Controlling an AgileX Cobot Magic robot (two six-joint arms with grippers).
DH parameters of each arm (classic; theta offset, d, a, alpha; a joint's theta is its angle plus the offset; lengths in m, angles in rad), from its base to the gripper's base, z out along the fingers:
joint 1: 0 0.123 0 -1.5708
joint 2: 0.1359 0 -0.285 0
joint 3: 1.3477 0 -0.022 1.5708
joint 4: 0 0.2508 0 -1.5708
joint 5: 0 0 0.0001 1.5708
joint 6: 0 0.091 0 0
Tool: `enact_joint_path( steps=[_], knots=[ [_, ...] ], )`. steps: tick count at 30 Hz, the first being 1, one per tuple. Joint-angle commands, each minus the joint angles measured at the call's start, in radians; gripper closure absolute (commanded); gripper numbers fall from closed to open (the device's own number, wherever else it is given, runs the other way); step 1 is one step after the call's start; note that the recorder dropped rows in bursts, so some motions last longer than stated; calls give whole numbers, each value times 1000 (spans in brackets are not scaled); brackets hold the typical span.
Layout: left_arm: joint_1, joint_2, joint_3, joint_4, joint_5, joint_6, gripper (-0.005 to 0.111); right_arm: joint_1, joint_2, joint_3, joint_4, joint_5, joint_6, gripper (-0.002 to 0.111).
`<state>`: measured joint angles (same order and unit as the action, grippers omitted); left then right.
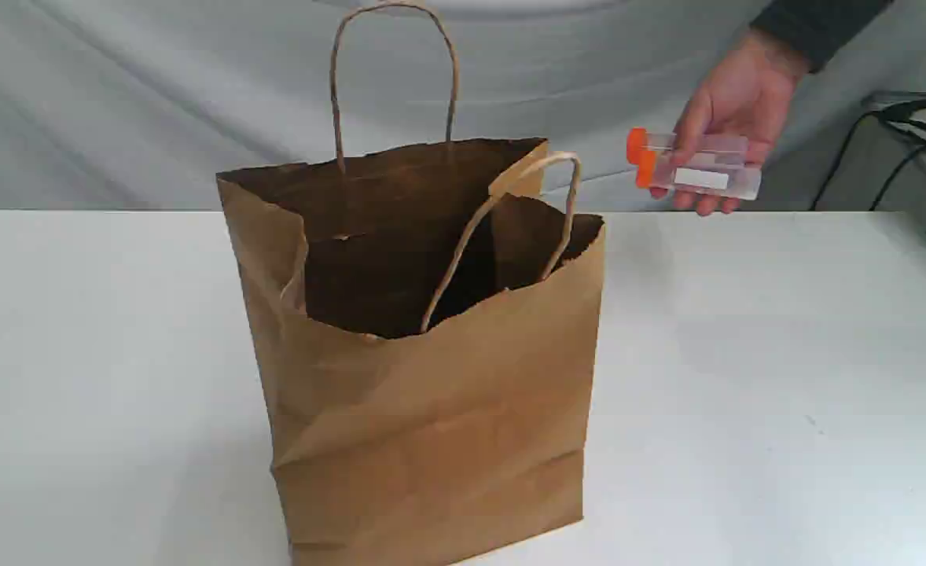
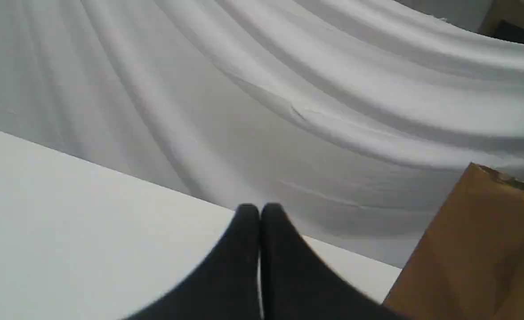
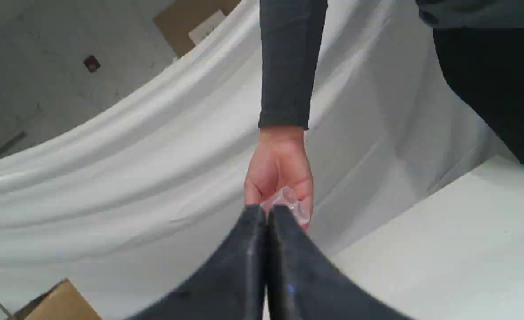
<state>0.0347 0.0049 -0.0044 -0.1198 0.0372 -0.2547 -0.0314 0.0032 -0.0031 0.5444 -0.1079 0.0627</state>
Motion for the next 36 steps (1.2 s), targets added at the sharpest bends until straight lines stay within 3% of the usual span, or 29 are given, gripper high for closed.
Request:
enact_joint_path(
  steps=[1,11,21,27,36],
  knots=[
    [0,-5,4,-4,-10,-10,107,-1,-3,3,2,-23,-1,108],
    [0,-5,4,-4,-10,-7,107,27,-3,3,-48,0,21,108],
    [0,-5,4,-4,-10,-6,107,36,-3,-12,-127,-91,15,108],
    [0,-5,4,-4,-10,-6,107,36,1,-179,-287,-80,12,108],
    [0,-5,4,-4,-10,-6,107,47,309,-527,-479,161,8,108]
  ],
)
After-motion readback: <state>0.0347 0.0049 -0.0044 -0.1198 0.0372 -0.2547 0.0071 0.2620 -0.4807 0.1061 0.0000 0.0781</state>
